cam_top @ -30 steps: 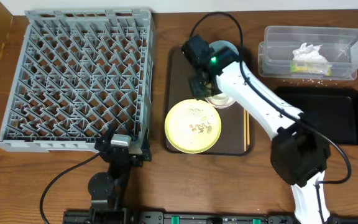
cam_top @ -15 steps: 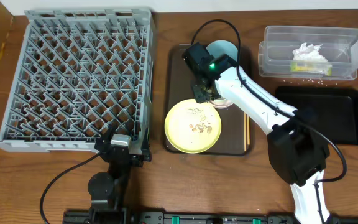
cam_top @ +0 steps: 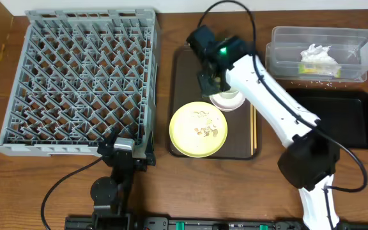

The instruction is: Sort waste into correct bins and load items into the dishwasher

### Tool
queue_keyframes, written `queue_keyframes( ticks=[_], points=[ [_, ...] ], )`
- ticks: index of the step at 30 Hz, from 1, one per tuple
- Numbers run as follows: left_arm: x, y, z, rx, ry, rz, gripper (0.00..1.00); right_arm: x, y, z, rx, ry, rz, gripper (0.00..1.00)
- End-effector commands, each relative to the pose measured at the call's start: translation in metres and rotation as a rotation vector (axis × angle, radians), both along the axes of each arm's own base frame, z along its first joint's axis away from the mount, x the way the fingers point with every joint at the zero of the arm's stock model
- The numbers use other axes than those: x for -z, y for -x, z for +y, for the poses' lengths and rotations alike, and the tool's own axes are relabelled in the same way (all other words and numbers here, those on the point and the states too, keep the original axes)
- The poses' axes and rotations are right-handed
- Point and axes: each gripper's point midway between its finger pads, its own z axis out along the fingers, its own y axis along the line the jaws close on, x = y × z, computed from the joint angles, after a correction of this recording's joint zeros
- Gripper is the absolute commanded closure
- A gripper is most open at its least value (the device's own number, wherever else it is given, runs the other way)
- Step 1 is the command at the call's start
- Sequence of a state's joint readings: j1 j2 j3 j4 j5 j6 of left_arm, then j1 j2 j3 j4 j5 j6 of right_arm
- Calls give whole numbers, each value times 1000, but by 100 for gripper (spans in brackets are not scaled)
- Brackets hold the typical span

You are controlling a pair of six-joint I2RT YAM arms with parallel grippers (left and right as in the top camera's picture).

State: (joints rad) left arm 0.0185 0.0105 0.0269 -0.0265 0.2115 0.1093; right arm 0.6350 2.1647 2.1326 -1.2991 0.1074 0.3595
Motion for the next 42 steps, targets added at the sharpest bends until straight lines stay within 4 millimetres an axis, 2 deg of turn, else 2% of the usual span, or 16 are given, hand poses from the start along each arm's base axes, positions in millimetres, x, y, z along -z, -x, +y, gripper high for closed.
queue_keyframes(
  ticks=[1,6,14,17,25,28,30,31,35,36,38,39,42],
  points=[
    [15,1,-5,28,-6,40,2,-16,-9,-3,27,-61,-9,99],
    [15,1,-5,28,-6,40,2,-18,-9,3,25,-140,30,99],
    [15,1,-5,28,-6,39,2,-12,-17,-5,44,-102,0,99],
    [15,1,-5,28,-6,39,2,0,-17,-5,48,-96,11,99],
    [15,1,-5,28,-6,39,2,52,-18,-2,97,-110,29,99],
    [15,1,-5,28,-6,40,2,63,-15,1,93,-126,44,99],
    [15,1,-5,28,-6,39,2,67,-13,1,91,-129,52,95],
    [15,1,-5,28,-6,39,2,67,-13,1,91,-129,52,91],
    [15,1,-5,28,-6,39,2,57,-13,4,41,-134,46,63],
    [15,1,-5,28,-6,39,2,51,-14,4,40,-135,43,60],
    [15,1,-5,28,-6,39,2,33,-15,4,40,-143,31,57],
    [15,1,-5,28,-6,39,2,16,-15,4,35,-150,16,54],
    [15,1,-5,28,-6,40,2,-25,-17,-5,20,-130,-40,36]
  ],
)
